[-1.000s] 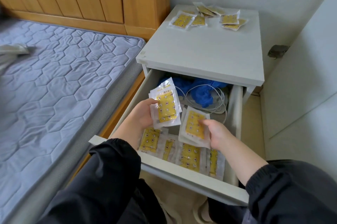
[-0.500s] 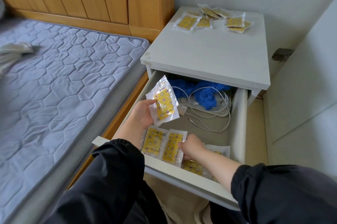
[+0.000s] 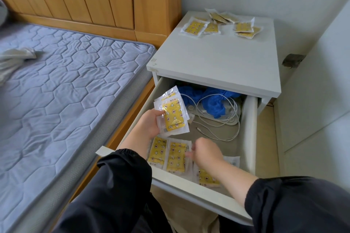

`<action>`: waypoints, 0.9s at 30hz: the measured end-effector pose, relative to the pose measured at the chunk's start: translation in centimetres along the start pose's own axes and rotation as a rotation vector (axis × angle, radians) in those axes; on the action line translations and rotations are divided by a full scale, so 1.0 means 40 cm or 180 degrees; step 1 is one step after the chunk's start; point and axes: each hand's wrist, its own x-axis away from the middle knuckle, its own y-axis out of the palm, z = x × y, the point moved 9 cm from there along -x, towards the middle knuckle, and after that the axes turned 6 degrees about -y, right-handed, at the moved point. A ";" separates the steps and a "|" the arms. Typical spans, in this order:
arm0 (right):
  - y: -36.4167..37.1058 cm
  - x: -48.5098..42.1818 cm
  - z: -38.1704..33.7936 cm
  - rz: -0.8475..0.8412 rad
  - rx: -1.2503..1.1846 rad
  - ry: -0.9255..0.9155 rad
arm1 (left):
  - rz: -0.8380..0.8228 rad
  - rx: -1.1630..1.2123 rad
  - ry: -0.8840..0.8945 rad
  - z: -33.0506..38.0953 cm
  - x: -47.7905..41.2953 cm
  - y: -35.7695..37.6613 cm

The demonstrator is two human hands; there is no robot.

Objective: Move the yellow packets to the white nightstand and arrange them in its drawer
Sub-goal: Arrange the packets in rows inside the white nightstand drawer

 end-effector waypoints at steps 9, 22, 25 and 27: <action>-0.232 -0.037 0.075 0.1387 -0.1715 -0.0394 | 0.0121 -0.2923 0.0522 -0.019 -0.003 0.074; -0.219 -0.093 0.008 -0.0103 -0.0540 -0.0445 | 0.0076 -0.3633 0.0757 -0.038 0.000 0.121; -0.233 -0.093 0.034 -0.0011 -0.0911 -0.0328 | -0.0023 -0.3519 0.0683 -0.044 -0.004 0.116; -0.256 -0.094 0.066 0.0066 -0.0924 -0.0233 | -0.0123 -0.3306 0.0596 -0.050 -0.007 0.113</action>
